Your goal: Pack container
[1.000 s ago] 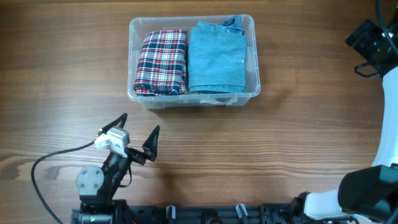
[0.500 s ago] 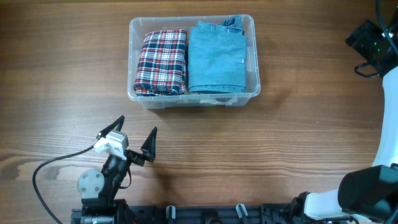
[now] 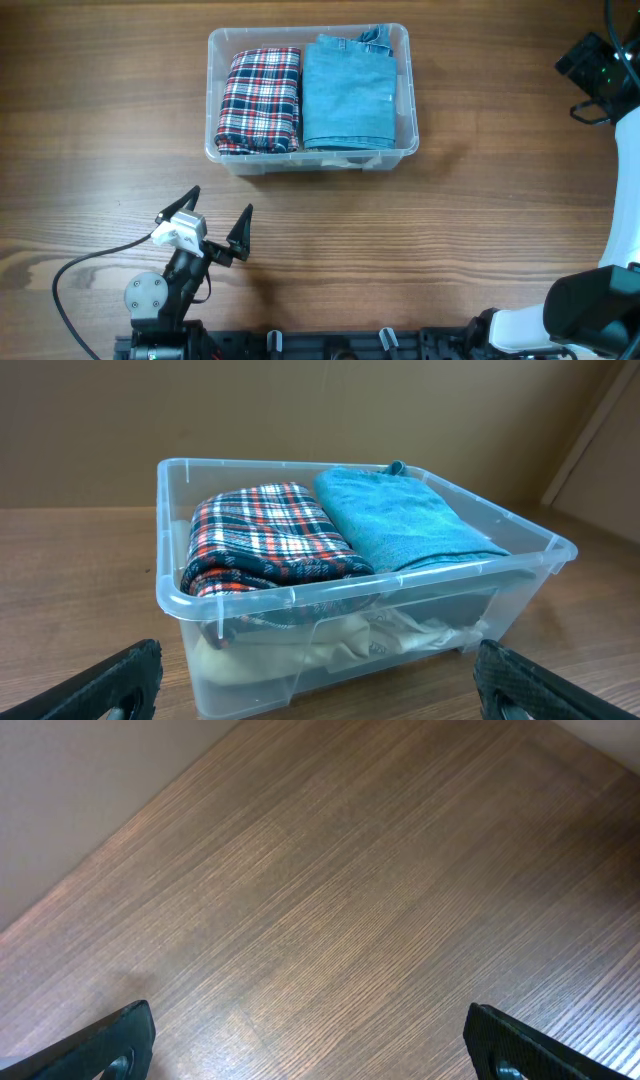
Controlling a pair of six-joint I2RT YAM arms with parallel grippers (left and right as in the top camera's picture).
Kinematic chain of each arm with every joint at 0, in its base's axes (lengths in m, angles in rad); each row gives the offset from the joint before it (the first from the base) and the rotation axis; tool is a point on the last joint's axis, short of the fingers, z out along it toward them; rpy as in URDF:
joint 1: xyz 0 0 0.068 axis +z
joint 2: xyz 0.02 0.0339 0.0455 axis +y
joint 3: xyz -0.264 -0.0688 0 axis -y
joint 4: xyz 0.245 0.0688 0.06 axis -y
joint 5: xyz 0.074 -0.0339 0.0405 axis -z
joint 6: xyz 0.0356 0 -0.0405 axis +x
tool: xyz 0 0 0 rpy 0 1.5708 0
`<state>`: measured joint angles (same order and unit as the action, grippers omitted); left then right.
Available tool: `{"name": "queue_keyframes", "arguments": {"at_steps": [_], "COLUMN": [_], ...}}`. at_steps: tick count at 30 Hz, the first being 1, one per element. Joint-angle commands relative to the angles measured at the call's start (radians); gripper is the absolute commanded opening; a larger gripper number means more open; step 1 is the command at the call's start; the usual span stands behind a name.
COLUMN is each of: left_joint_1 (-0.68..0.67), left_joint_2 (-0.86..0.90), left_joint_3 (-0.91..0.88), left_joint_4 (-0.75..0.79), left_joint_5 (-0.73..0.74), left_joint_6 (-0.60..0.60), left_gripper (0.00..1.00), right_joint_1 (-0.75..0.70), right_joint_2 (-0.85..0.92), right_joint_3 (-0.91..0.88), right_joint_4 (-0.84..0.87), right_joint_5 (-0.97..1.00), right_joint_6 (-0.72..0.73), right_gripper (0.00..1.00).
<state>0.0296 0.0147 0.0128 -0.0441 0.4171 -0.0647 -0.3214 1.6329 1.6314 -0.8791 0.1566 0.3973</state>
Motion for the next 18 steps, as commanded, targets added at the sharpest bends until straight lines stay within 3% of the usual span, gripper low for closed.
{"name": "queue_keyframes", "arguments": {"at_steps": [1,12,18], "left_joint_1": [0.008,0.008,0.008], "left_joint_2": [-0.012,-0.012,-0.012], "left_joint_3": [-0.007,-0.007,-0.007], "left_joint_4": [0.002,0.002,0.002], "left_joint_5": [-0.002,-0.002,-0.002], "left_joint_6": [0.013,0.013,0.013], "left_gripper": [1.0,1.0,1.0], "right_joint_1": [0.004,0.004,0.01], "right_joint_2": [0.011,-0.001,-0.17], "right_joint_3": [-0.004,-0.004,-0.004], "right_joint_4": [0.0,0.0,0.0], "right_joint_5": [-0.009,-0.009,-0.009], "right_joint_6": [0.014,0.014,0.014], "right_gripper": [0.99,1.0,1.0]}}
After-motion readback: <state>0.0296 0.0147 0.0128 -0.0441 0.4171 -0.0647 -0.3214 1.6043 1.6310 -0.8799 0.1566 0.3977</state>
